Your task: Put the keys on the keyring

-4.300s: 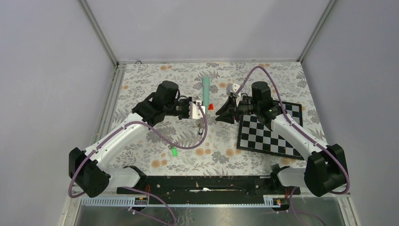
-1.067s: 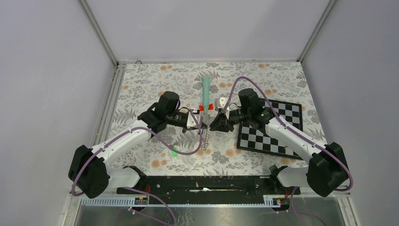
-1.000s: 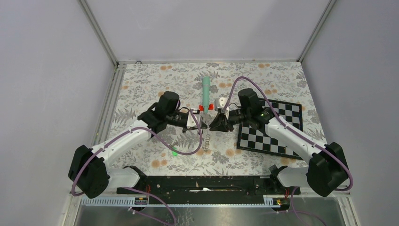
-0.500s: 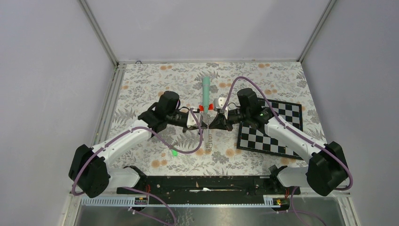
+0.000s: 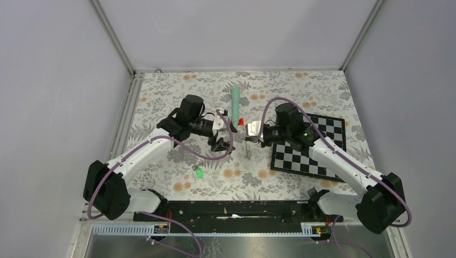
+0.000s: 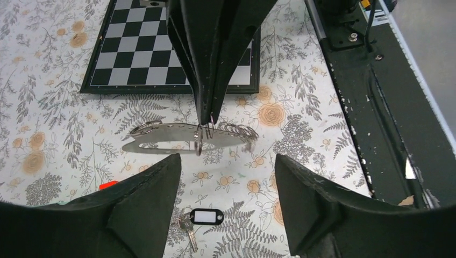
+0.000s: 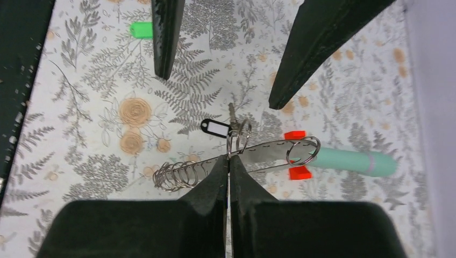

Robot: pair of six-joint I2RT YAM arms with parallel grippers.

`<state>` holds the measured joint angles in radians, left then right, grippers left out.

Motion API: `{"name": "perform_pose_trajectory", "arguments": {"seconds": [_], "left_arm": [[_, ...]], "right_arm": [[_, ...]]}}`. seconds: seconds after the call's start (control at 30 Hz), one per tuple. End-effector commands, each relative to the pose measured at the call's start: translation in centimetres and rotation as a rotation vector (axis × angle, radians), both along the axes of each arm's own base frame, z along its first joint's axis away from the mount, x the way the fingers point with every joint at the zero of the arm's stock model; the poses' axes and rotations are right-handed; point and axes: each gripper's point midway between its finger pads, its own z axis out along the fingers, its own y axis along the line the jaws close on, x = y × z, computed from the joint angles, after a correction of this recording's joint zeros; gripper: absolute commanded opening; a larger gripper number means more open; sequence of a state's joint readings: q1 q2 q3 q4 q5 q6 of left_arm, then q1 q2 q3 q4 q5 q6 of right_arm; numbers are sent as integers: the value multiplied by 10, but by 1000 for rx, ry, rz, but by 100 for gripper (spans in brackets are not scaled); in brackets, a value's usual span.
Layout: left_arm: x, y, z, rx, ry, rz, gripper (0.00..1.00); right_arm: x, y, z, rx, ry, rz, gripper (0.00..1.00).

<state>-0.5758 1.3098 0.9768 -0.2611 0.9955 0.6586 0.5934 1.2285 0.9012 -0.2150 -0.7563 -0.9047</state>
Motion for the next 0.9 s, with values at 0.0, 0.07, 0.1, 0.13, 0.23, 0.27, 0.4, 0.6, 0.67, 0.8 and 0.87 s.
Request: {"name": "perform_pose_trajectory", "arguments": {"seconds": [0.0,0.07,0.1,0.13,0.23,0.27,0.4,0.6,0.67,0.8,0.87], "left_arm": [[-7,-1,18,-9,23,-62,72],[-10,-1,21,-6,63,-68,72],[-12,-1,22,-5,83,-78,72],[-15,-1,23,-5,97,-90,71],[-17,-1,25,-4,115,-100,69],[-17,-1,25,-2,110,-97,68],[-16,0,25,-2,90,-92,65],[-18,-5,10,12,13,-85,64],[-17,-8,5,18,-18,-81,65],[-18,-13,-8,44,-67,-88,66],[-21,-15,-17,59,-82,-103,66]], "right_arm": [[1,-10,11,-23,-204,42,0],[-3,-13,4,-33,-252,68,0],[-3,-15,3,-36,-274,75,0],[-4,-16,0,-39,-288,81,0],[-9,-16,-4,-35,-297,104,0],[-11,-15,-4,-29,-293,114,0],[-19,-12,-3,-14,-244,148,0],[-28,-6,-4,11,-154,177,0],[-29,-4,-5,15,-128,179,0],[-28,-2,-7,16,-87,170,0],[-27,-1,-7,18,-67,161,0]]}}
